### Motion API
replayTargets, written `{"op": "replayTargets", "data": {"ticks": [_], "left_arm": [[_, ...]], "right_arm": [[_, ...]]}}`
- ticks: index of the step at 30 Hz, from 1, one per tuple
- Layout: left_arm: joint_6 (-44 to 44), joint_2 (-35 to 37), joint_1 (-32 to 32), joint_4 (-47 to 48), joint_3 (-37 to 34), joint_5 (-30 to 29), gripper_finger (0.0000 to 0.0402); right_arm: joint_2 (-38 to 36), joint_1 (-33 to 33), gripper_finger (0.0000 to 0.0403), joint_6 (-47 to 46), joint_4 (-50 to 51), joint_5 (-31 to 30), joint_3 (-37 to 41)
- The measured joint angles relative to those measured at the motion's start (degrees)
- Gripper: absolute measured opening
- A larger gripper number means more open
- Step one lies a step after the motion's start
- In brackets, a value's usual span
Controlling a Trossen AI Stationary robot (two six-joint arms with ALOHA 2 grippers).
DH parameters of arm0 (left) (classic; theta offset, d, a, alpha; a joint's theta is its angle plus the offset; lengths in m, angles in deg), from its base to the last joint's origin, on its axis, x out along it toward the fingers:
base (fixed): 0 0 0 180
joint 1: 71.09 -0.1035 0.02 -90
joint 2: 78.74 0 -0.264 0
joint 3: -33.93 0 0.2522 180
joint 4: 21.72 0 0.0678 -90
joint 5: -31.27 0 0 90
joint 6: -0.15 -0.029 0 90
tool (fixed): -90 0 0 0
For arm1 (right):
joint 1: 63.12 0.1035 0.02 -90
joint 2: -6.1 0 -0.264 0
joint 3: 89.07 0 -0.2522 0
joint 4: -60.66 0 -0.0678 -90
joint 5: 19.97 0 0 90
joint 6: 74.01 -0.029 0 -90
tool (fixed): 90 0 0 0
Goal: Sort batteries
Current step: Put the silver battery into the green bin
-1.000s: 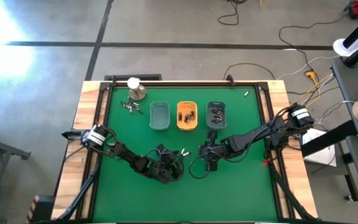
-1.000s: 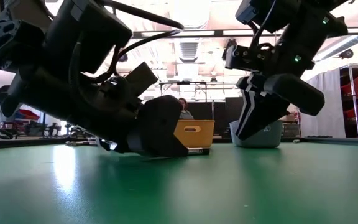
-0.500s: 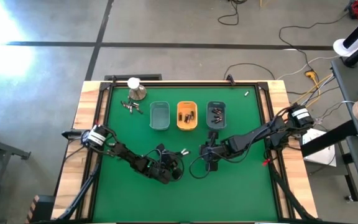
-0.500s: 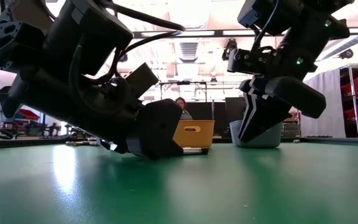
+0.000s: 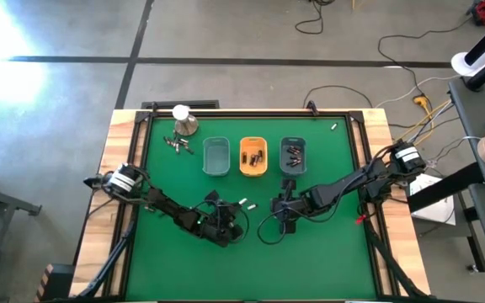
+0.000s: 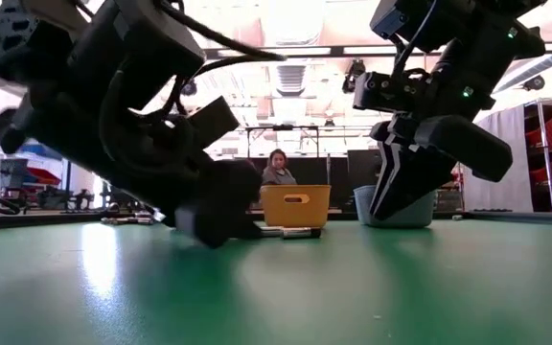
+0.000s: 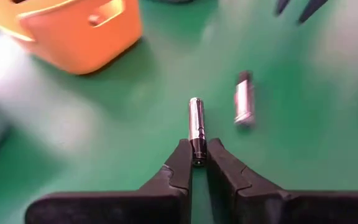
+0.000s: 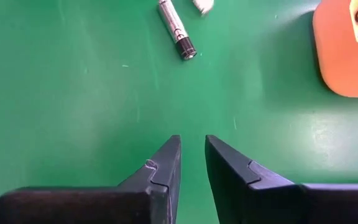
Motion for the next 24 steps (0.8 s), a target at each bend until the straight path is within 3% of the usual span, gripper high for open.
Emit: {"op": "replayTargets", "data": {"ticks": [13,24], "left_arm": [[1.81,15.44,-1.37,28.38,-0.39,0.31,0.0007],[-21.24,30.16,-11.91,27.61,-0.67,14.28,0.0007]], "right_arm": [[0.02,1.07,0.0092,-1.99,-1.22,0.35,1.00],[0.06,2.01,0.0078,-3.64,-2.44,3.57,1.77]]}}
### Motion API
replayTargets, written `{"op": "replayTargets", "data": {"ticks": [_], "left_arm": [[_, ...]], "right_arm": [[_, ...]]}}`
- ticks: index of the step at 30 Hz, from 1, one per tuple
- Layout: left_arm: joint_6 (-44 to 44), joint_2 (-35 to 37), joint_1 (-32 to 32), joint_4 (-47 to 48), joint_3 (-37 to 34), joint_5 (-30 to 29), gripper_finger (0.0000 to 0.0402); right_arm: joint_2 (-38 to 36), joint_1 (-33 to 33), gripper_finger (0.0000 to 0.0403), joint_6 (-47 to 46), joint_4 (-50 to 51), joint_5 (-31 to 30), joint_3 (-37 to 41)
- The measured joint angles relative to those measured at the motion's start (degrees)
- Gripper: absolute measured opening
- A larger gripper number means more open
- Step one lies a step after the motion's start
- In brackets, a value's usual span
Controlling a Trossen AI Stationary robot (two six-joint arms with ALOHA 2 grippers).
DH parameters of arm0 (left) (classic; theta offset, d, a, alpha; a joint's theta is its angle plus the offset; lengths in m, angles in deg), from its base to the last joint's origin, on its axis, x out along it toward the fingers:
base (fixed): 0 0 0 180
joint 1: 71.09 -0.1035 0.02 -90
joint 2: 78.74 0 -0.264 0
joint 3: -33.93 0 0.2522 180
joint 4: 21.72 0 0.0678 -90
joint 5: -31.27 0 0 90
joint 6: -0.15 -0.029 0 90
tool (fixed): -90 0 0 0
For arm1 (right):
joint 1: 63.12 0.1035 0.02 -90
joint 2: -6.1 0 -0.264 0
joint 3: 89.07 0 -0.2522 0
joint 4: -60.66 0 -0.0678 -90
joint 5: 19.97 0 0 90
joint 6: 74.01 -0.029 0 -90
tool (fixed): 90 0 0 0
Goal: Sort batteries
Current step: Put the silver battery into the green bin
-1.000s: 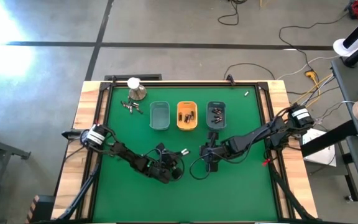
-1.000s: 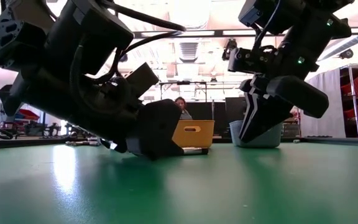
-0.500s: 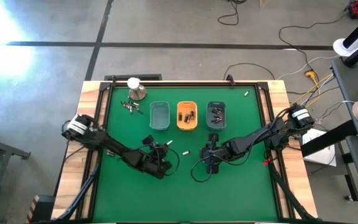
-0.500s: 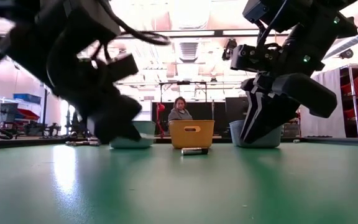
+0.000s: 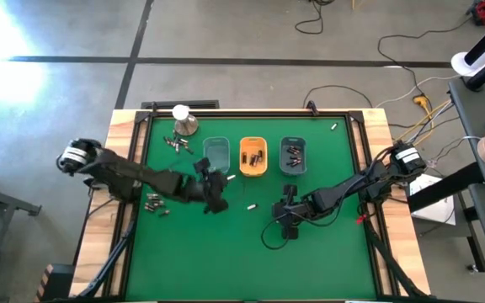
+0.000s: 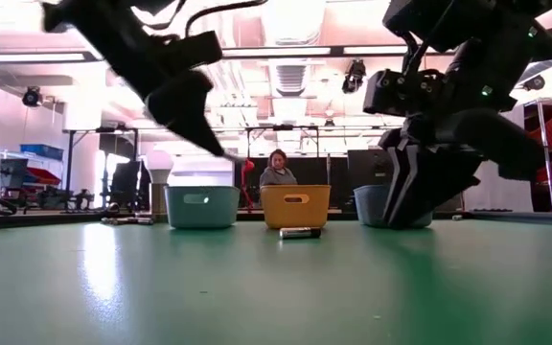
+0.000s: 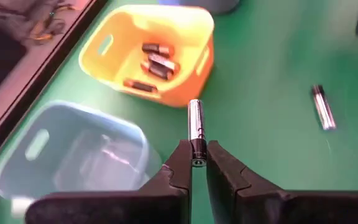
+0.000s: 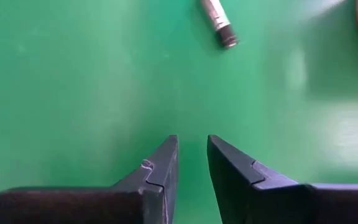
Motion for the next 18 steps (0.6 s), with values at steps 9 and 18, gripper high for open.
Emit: {"op": "replayTargets", "data": {"ticks": [9,18], "left_arm": [[-9.34,4.76,-20.99,6.27,0.00,16.23,0.0007],[-19.67,2.04,-30.55,8.89,0.00,22.71,0.0007]], "right_arm": [[0.01,0.57,0.0066,-0.54,-3.03,0.92,1.20],[0.00,0.55,0.0083,-2.90,-3.98,1.34,3.07]]}}
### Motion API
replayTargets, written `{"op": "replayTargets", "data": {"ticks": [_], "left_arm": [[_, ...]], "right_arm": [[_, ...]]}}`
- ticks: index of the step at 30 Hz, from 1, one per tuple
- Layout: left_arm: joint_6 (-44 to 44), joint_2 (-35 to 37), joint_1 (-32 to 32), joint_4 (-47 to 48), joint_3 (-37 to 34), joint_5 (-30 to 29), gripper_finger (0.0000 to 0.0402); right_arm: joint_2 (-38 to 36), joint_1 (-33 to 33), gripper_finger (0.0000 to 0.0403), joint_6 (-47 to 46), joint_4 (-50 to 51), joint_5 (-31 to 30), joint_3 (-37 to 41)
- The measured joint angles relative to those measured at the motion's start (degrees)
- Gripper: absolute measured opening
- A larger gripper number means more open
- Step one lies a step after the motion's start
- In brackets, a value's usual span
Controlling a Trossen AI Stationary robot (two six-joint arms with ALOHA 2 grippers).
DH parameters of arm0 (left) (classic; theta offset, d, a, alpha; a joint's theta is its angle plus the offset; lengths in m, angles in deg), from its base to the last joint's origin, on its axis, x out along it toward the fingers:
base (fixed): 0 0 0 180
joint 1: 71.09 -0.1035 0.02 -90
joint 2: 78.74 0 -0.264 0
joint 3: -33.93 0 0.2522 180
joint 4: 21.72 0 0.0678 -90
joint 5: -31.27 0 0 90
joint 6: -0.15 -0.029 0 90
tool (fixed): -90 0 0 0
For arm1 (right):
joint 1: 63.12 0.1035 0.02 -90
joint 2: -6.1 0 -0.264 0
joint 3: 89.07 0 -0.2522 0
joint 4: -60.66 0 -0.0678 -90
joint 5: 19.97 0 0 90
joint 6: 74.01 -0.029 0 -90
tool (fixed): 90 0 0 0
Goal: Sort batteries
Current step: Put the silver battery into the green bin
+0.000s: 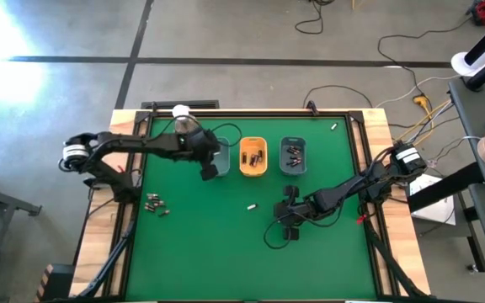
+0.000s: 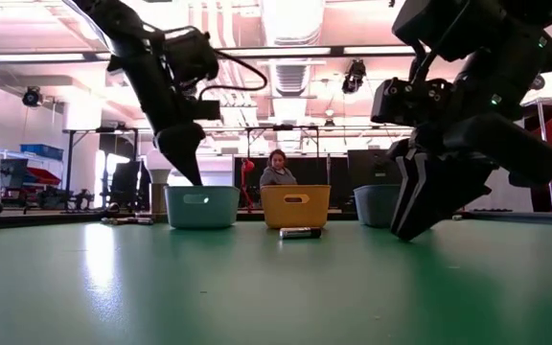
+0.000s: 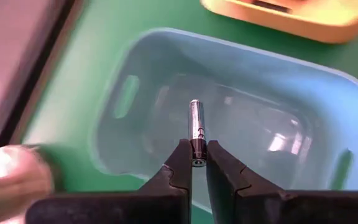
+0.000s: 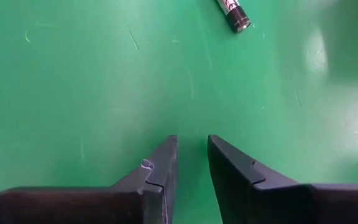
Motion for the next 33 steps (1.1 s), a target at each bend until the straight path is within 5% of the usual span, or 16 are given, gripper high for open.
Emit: {"op": "replayTargets", "data": {"ticks": [13,33], "left_arm": [[-5.38,-6.91,-6.09,0.57,0.99,3.64,0.0007],[-9.07,-19.24,-6.21,12.22,13.05,4.92,0.0012]], "right_arm": [[-0.01,0.00,0.0086,-1.02,-0.87,-0.01,0.57],[-0.23,0.02,0.0081,-3.67,-4.11,-0.20,3.29]]}}
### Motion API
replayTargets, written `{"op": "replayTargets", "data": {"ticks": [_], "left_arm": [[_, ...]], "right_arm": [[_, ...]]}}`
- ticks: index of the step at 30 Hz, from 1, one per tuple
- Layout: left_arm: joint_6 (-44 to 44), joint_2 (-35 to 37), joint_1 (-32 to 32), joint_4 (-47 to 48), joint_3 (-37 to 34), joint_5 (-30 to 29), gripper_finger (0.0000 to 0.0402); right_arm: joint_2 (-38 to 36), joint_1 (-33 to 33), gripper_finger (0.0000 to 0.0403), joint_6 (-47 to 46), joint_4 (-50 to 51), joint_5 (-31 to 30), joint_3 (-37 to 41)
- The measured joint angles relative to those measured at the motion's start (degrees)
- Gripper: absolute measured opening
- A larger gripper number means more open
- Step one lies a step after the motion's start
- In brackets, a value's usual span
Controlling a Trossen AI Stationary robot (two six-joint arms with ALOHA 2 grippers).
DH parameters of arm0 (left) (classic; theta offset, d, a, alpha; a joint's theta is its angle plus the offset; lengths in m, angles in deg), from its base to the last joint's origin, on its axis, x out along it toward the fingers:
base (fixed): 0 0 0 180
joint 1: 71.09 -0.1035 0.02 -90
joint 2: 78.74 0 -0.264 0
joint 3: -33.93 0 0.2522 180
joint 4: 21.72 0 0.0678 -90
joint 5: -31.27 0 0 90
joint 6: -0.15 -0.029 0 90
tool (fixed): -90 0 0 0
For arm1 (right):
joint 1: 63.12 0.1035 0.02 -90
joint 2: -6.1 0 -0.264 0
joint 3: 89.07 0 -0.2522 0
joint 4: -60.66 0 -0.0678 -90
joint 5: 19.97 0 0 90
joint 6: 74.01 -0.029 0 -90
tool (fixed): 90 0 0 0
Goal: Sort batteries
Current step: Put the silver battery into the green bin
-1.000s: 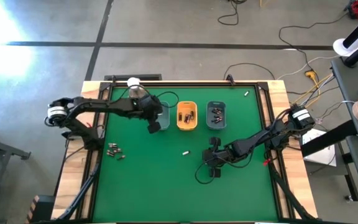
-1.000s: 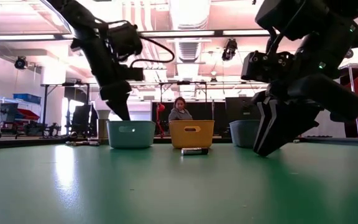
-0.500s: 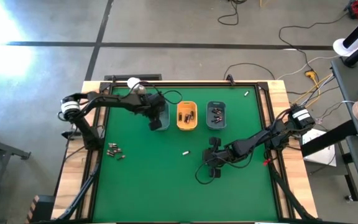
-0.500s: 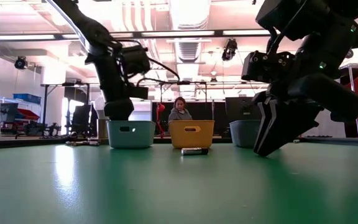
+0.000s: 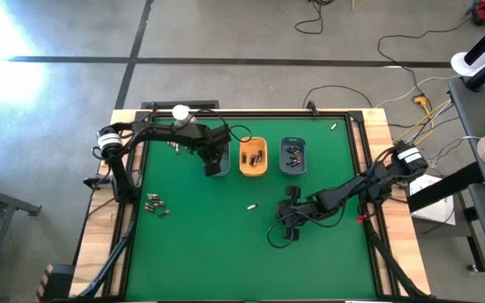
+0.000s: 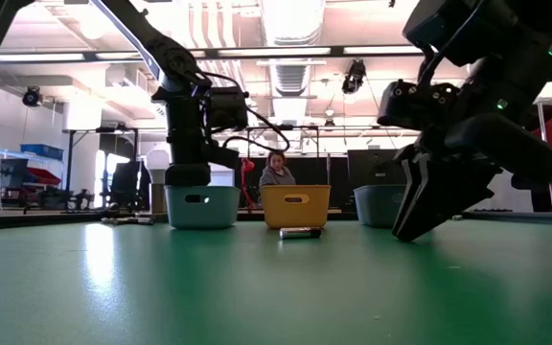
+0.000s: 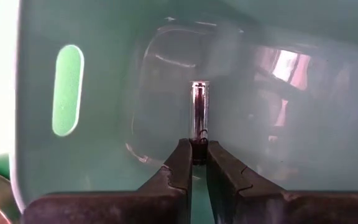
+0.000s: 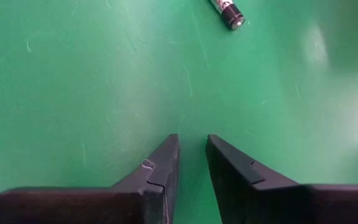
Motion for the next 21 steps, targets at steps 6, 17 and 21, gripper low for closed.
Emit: {"op": "replayTargets", "data": {"ticks": [6,17,21], "left_arm": [[0.47,0.66,0.00,-0.01,0.93,-0.13,0.0022],[2.51,0.74,0.07,4.48,4.98,-0.35,0.0140],[6.42,1.47,0.57,9.15,7.77,-0.42,0.0162]], "right_arm": [[0.00,0.71,0.0097,-0.70,-0.30,-0.40,0.34],[0.10,1.52,0.0117,-0.32,-1.05,-0.37,0.41],[0.13,1.55,0.0121,-0.32,-1.06,-0.21,0.41]]}}
